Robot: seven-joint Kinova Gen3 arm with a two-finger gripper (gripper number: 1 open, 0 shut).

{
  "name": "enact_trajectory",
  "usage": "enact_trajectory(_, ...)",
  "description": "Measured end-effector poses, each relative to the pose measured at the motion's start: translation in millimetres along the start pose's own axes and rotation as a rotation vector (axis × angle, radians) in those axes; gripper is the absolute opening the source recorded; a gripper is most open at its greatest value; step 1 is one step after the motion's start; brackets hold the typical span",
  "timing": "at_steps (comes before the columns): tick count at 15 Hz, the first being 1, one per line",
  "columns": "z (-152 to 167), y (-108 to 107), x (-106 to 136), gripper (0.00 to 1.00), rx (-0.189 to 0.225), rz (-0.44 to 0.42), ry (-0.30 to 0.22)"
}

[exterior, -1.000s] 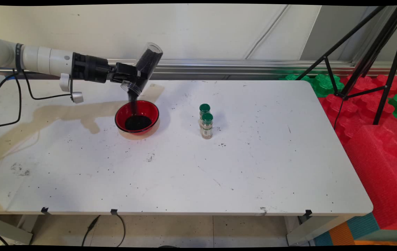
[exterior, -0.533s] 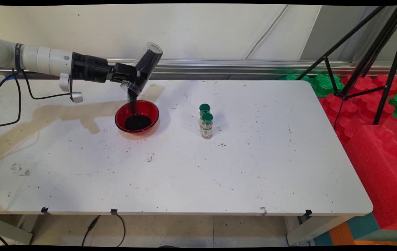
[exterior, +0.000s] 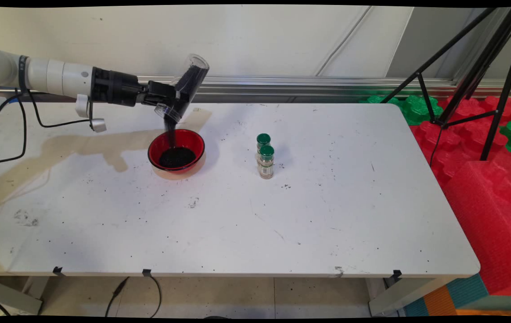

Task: Pour the black seasoning powder in the red bowl

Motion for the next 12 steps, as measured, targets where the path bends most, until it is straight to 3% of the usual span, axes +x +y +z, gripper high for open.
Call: enact_trajectory(12, -1.1, 0.2, -0.3, 0.0, -0.005, -0.043, -0.005)
